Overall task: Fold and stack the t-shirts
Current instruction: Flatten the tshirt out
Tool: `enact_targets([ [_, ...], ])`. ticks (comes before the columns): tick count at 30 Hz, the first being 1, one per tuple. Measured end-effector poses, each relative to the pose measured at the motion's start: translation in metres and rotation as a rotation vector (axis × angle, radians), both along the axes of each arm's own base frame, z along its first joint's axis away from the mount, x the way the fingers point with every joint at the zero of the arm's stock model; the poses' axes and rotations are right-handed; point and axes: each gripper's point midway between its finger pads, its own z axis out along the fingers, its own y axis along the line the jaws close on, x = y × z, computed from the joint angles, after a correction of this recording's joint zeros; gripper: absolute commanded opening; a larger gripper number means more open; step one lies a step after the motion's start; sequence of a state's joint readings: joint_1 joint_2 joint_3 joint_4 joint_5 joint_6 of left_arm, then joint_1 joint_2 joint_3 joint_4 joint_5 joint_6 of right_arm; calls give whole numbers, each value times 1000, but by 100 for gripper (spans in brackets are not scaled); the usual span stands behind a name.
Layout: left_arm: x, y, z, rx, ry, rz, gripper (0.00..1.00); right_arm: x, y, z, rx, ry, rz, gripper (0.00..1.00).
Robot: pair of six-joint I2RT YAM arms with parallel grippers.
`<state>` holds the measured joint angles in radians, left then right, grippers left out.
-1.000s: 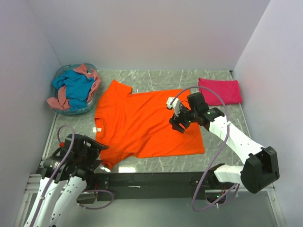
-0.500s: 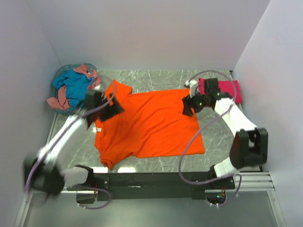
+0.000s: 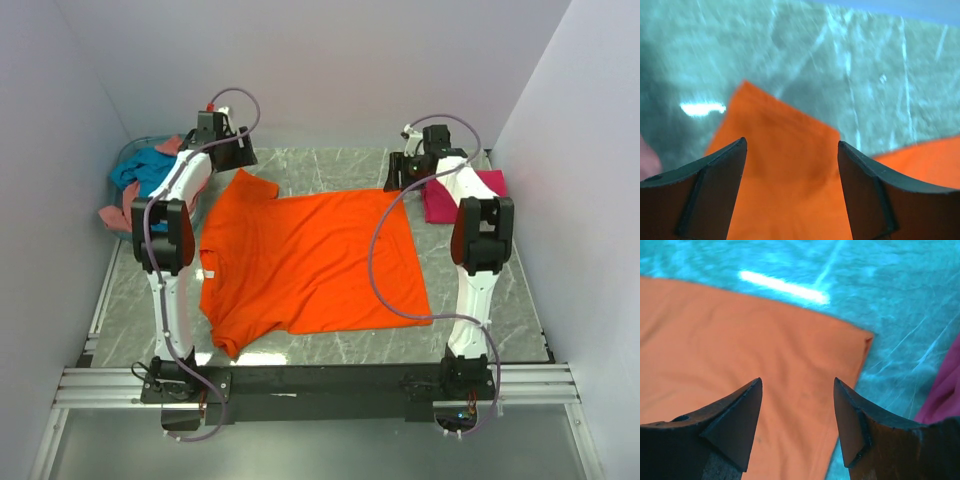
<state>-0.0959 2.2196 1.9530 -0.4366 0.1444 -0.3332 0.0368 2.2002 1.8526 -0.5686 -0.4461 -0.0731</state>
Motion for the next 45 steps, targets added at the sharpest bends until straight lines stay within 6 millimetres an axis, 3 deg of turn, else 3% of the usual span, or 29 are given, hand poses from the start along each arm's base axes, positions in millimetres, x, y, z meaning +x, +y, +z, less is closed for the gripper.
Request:
enact_targets([
  [6, 37, 20, -28, -9, -2, -13, 66, 13, -2, -20, 16, 45, -64, 66],
  [13, 41, 27, -68, 48, 41, -60, 63, 12, 3, -19, 49, 50, -57, 66],
  [17, 43, 31, -68, 106, 22, -101, 58, 11, 3, -19, 72, 54, -48, 66],
  [24, 52, 39, -64, 192, -19, -136, 37, 10, 1, -17, 93, 55, -40, 66],
  [32, 51, 41, -92, 225, 14, -173, 39, 10, 2, -17, 96, 51, -27, 66],
  [45, 53, 31, -94, 237, -1, -221, 36, 10, -1, -15, 112, 52, -25, 66],
])
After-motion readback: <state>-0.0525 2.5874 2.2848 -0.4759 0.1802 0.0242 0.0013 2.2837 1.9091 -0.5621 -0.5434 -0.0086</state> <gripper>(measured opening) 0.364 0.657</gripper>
